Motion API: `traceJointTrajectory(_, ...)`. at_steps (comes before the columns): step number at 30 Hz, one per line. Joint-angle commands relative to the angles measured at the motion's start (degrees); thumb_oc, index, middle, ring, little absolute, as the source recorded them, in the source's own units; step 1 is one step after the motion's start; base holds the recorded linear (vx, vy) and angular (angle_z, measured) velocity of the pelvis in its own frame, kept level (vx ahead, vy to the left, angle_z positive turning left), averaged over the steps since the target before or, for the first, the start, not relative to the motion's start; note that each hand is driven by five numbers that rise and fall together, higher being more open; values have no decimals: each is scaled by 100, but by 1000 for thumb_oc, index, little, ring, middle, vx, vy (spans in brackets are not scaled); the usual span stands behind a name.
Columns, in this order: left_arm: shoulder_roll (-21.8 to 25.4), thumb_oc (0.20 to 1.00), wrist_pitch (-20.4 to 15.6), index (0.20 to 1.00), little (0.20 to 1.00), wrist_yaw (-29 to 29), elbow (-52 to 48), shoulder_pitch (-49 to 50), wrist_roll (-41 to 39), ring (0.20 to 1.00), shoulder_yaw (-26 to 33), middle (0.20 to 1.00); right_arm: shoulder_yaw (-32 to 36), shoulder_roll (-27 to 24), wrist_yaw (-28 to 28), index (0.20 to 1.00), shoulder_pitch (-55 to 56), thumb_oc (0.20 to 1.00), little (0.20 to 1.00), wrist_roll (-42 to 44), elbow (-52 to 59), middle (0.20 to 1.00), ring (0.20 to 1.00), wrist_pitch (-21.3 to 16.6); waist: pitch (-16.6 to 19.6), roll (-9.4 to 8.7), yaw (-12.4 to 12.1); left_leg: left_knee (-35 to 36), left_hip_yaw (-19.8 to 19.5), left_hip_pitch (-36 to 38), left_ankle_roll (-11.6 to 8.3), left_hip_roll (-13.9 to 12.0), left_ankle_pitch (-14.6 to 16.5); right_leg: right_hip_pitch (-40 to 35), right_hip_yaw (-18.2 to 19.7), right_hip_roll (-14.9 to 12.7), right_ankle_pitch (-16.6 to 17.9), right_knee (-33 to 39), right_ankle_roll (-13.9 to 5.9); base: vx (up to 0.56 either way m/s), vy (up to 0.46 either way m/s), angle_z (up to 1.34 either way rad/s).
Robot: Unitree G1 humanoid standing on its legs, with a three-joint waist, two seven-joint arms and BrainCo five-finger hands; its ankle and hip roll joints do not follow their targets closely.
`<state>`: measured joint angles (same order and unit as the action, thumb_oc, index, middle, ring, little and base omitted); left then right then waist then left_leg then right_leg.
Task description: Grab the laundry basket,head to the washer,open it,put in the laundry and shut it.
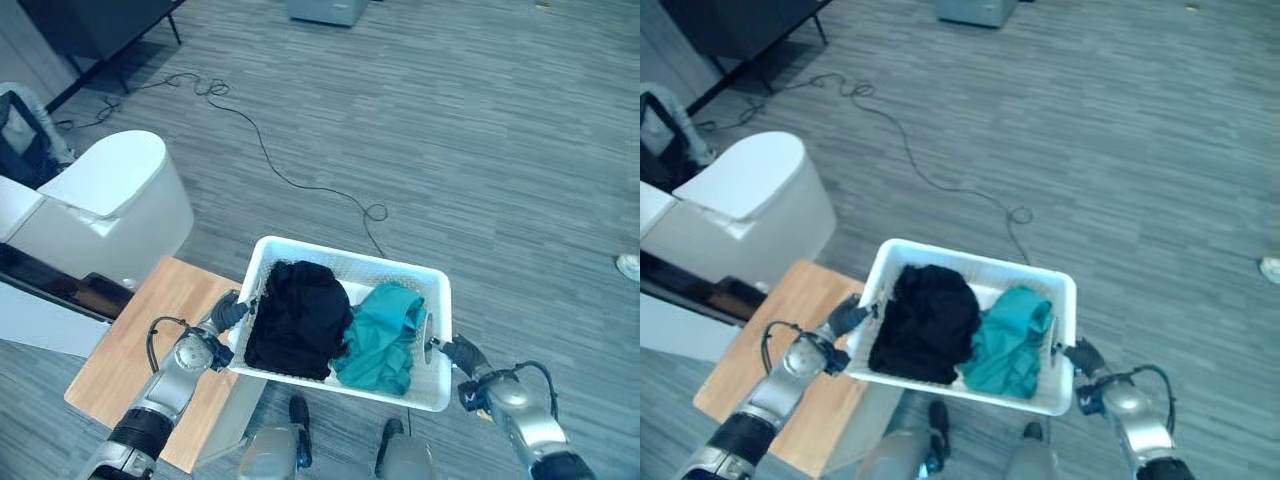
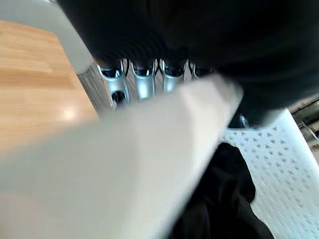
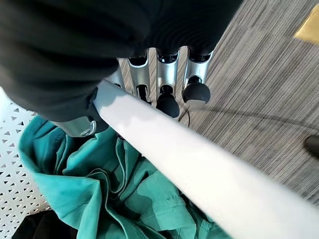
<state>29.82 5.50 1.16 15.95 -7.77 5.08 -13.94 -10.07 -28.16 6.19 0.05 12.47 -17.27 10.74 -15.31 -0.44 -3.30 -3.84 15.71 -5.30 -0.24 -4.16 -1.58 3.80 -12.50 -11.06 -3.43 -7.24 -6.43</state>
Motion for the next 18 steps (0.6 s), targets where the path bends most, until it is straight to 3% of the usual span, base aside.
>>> traceJointTrajectory(1, 161, 200, -147, 200, 200, -277, 303, -251, -8, 200, 410, 200, 558, -226, -45, 200, -228, 200, 200, 499, 212, 200, 200, -495, 466, -166, -88, -499, -343, -21, 140, 140, 706, -196, -23, 63, -105, -18, 1, -69, -309, -71)
traceJointTrajectory(9, -19, 200, -201, 200, 200, -385, 396, -595, -192, 200, 146, 200, 774, -514, -187, 200, 104, 200, 200, 661, 284, 200, 200, -601, 235, -202, 68, -314, -681, -287, -264, -354, -12, -272, -282, 534, -297, 120, 272, -90, -247, 8)
traceJointTrajectory(14, -128, 200, -176, 200, 200, -380, 504, -913, -213, 200, -88, 200, 1005, -575, -250, 200, 434, 200, 200, 797, 358, 200, 200, -663, 144, -180, 176, -233, -920, -386, -391, -504, -240, -374, -309, 825, -419, 162, 472, -38, -179, 38)
traceJointTrajectory(17, -145, 200, -113, 200, 200, -402, 627, -1128, -165, 200, -179, 200, 1095, -563, -293, 200, 661, 200, 200, 799, 406, 200, 200, -655, 55, -269, 229, -683, -1050, -526, -456, -667, -171, -518, -253, 980, -499, 136, 600, 17, -236, 37)
traceJointTrajectory(18, -199, 200, -84, 200, 200, -403, 653, -1238, -147, 200, -204, 200, 1162, -550, -312, 200, 800, 200, 200, 804, 435, 200, 200, -666, -1, -329, 263, -1259, -908, -726, -379, -783, -127, -613, -288, 1014, -500, 154, 672, 16, -217, 21)
